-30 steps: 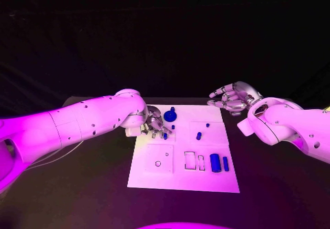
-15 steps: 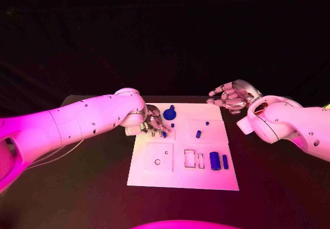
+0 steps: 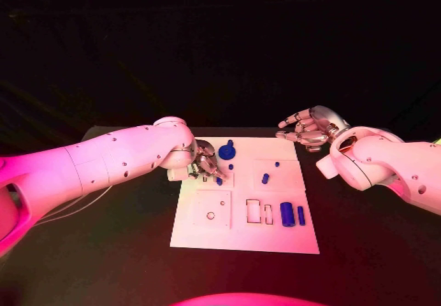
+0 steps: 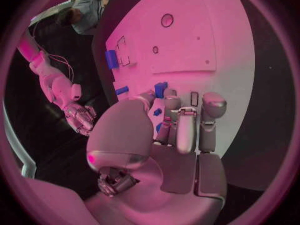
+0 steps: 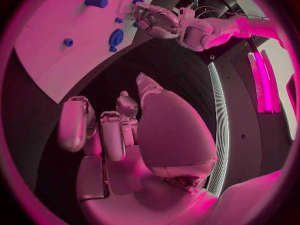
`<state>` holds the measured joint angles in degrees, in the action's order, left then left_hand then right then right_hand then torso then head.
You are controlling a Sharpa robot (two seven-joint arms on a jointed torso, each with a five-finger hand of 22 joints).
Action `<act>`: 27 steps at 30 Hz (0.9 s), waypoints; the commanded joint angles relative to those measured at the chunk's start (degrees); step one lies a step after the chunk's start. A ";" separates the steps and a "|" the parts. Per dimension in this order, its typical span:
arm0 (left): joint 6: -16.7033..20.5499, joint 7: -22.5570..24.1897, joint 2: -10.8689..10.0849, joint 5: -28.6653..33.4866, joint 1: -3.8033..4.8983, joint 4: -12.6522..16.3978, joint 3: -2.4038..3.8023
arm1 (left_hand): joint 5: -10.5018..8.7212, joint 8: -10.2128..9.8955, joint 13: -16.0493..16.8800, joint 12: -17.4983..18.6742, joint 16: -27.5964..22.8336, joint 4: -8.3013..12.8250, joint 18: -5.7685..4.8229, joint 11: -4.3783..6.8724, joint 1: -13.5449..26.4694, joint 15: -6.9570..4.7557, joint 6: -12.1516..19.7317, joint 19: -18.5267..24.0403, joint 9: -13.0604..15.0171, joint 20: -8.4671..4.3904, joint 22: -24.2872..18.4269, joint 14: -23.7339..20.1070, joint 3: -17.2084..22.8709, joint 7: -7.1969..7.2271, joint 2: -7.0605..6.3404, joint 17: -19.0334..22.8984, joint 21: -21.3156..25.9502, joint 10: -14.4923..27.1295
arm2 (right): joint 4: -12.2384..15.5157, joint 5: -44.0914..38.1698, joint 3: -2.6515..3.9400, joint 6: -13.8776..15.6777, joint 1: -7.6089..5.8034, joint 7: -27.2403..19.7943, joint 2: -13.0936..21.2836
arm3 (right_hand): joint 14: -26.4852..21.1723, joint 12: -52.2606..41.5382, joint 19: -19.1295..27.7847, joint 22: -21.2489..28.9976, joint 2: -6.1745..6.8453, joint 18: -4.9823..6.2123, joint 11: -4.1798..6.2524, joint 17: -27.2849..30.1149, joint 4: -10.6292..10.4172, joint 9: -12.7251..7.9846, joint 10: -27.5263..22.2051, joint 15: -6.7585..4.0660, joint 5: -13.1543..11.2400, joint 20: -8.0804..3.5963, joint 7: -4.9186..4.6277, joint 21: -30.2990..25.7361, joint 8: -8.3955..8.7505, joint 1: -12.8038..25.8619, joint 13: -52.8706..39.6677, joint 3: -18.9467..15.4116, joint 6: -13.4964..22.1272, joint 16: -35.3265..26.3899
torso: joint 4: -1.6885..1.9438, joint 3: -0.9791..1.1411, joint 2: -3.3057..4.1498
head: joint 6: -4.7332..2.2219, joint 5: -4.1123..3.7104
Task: Assemble the parts on the task board
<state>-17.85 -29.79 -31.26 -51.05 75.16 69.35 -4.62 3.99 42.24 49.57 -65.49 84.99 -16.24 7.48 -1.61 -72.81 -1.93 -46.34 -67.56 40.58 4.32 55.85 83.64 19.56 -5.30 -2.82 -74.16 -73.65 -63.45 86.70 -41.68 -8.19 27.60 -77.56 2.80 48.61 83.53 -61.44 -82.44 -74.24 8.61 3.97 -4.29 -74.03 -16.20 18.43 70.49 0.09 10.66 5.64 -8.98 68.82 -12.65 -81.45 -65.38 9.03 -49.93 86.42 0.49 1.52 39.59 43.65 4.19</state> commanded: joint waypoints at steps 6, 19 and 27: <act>0.49 0.20 -0.13 0.97 -0.04 0.15 0.00 | 0.57 -0.30 -0.83 1.10 1.04 5.21 -0.81 0.49 -3.38 -0.16 1.53 -0.24 2.94 -0.03 1.64 2.29 17.92 0.19 -2.51 -6.52 -1.46 0.73 | -0.16 -0.09 0.03 -0.27 -0.01 -0.06 -0.15 | 4.74 0.58 1.08 -2.83 0.30 0.61 0.16 -10.08 -0.23 0.17 -0.94 -0.32 1.01 -0.01 -0.09 -0.75 -1.46 0.50 0.18 0.90 0.53 -0.93 | 0.02 0.05 0.06 | 0.07 0.04; 4.43 0.27 -2.10 2.99 -0.07 1.81 0.38 | 0.77 1.13 0.79 -0.06 1.51 10.37 -0.96 0.67 2.04 -0.32 1.19 -0.92 5.72 -0.10 2.84 2.92 27.76 0.29 -4.92 -7.62 -2.32 -1.44 | -0.49 -0.08 0.03 -0.44 -0.01 -0.15 -0.13 | 4.74 0.58 1.08 -2.83 0.30 0.61 0.16 -10.08 -0.23 0.17 -0.94 -0.32 1.01 -0.01 -0.09 -0.75 -1.46 0.50 0.18 0.90 0.53 -0.93 | 0.01 0.08 0.00 | 0.01 0.03; 6.93 0.20 -3.36 3.26 -0.06 3.32 0.48 | 1.24 1.36 1.63 -0.62 1.83 12.08 -1.16 0.85 3.51 -0.51 0.66 -1.77 6.31 -0.31 3.93 3.33 30.16 0.43 -5.63 -8.35 -2.97 -2.53 | -0.55 -0.08 0.03 -0.57 -0.01 -0.13 0.05 | 4.72 0.65 1.10 -2.78 0.29 0.63 0.16 -10.01 -0.23 0.18 -0.99 -0.31 1.08 0.00 -0.09 -0.84 -1.56 0.56 0.26 0.97 0.55 -0.99 | 0.12 0.08 0.05 | -0.03 0.03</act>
<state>-11.39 -29.64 -34.58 -47.73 75.09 72.33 -4.20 2.30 39.92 50.11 -65.40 85.65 -7.19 7.48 -1.96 -69.17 -1.95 -44.33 -67.90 40.46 4.00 58.98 83.64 38.92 -5.73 -9.67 -74.17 -75.66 -63.21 86.15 -41.68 -8.19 27.22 -77.56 2.75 48.63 83.53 -61.44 -82.44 -74.24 8.60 3.97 -4.29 -74.03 -16.20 18.43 70.49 0.08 10.66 5.64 -8.99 68.82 -13.30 -81.45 -65.36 9.03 -49.93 86.42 0.54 1.60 39.59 43.63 4.17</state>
